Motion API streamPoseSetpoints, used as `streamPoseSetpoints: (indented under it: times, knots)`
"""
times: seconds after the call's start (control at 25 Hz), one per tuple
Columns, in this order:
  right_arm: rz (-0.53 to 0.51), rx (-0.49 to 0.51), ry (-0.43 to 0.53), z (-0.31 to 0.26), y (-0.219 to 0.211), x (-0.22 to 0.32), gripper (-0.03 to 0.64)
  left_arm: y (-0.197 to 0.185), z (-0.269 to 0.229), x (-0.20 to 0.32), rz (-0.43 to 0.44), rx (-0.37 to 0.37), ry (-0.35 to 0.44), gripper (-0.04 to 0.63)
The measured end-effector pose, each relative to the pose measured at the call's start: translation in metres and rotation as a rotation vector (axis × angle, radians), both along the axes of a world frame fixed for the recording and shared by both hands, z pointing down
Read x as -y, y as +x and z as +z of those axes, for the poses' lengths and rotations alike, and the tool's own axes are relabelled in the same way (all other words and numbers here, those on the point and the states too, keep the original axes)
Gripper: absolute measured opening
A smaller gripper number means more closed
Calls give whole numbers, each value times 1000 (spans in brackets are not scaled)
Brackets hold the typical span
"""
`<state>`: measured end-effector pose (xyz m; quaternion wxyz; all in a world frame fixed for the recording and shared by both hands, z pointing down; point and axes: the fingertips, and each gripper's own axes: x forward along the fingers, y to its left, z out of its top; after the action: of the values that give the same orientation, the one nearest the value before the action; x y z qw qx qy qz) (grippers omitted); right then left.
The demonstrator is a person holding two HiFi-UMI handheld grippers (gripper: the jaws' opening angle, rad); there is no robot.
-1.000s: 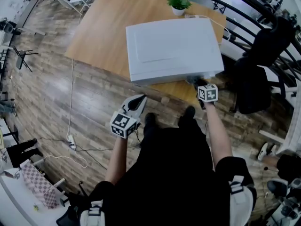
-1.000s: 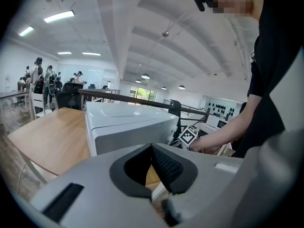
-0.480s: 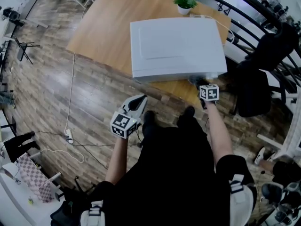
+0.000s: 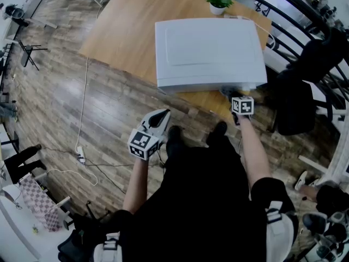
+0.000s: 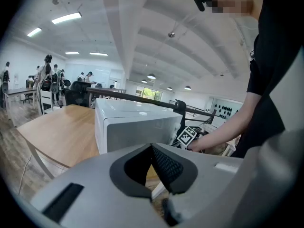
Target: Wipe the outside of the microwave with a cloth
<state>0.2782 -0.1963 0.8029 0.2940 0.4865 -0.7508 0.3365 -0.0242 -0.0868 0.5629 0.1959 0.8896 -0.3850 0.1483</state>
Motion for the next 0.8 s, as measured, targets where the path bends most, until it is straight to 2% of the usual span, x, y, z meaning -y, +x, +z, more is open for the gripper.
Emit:
streamPoseSetpoints:
  times: [0.4,0.8]
  knots:
    - [-1,-7,-23,5,-26,-1,44,-25,-6,-5,-26,0,13,-1]
    - [-44,9,-23,7,-72,-4,44,-54,-9,-13,-51,6,7,-1]
